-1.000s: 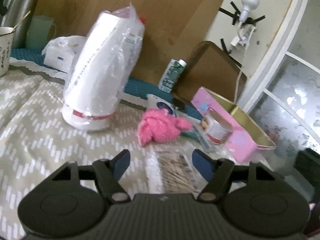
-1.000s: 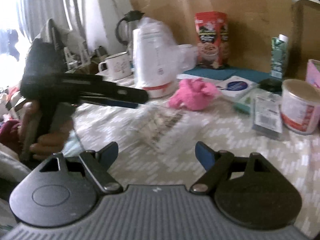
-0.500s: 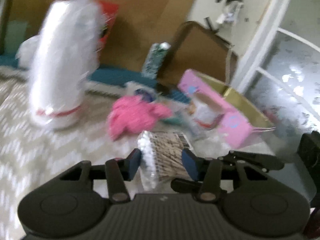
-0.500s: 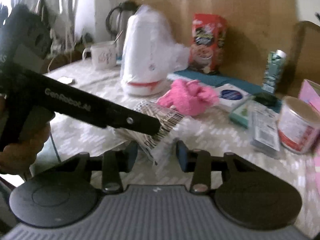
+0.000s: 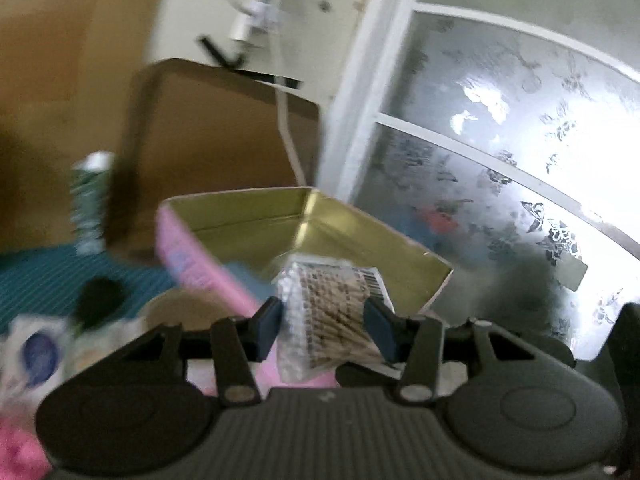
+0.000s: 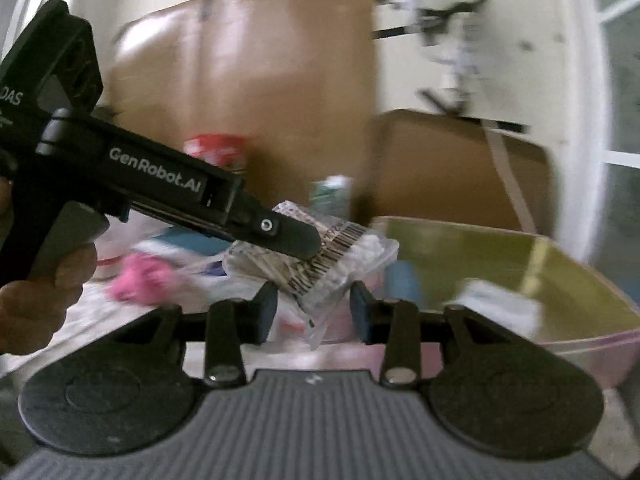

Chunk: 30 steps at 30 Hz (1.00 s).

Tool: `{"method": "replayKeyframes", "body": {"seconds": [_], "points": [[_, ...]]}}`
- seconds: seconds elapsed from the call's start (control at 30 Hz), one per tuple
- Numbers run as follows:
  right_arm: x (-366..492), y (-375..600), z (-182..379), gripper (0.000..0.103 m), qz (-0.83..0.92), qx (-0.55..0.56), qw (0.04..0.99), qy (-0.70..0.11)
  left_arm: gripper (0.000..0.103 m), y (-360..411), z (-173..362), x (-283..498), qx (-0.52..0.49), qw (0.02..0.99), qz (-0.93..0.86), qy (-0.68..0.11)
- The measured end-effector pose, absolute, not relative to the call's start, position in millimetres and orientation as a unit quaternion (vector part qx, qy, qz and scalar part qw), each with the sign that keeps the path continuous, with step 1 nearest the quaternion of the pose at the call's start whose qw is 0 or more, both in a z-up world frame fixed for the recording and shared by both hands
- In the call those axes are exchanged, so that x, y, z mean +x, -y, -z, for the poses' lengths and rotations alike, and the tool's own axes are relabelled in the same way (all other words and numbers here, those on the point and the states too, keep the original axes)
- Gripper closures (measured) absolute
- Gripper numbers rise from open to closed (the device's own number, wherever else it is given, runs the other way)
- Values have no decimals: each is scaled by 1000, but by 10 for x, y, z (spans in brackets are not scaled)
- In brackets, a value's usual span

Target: Organize soft objects

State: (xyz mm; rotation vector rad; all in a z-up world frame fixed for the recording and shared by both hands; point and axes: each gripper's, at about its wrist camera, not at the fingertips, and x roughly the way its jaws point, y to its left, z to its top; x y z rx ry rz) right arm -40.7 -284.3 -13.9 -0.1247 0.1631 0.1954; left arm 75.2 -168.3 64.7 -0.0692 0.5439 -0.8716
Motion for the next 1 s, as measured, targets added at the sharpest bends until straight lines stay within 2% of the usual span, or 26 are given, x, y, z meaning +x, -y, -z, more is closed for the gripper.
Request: {"method": "replayKeyframes", "body": {"seconds": [0.2, 0.27, 0.37, 0.53, 0.7, 1.0], "points": [[-38, 3264, 191, 58, 28, -81, 992, -95, 54, 2423, -457, 1125, -9, 864, 402, -304], [40, 3395, 236, 56, 80, -79, 988, -104, 54, 2422, -384, 1119, -10, 860, 400, -317], [-93, 3540, 239, 56, 61, -22, 994, -84, 54, 2279, -359, 998, -13, 858, 410, -310], [-354, 3456, 303, 56, 28, 11, 999, -42, 53, 1729, -384, 646, -29, 859, 427, -280], [-488, 3193, 236, 56, -68, 34, 997, -20, 49, 957, -169, 279, -27, 874, 394, -282], [-161, 2373, 184, 57, -196, 8, 977, -85, 51, -161, 143, 287, -101, 903, 270, -318]]}}
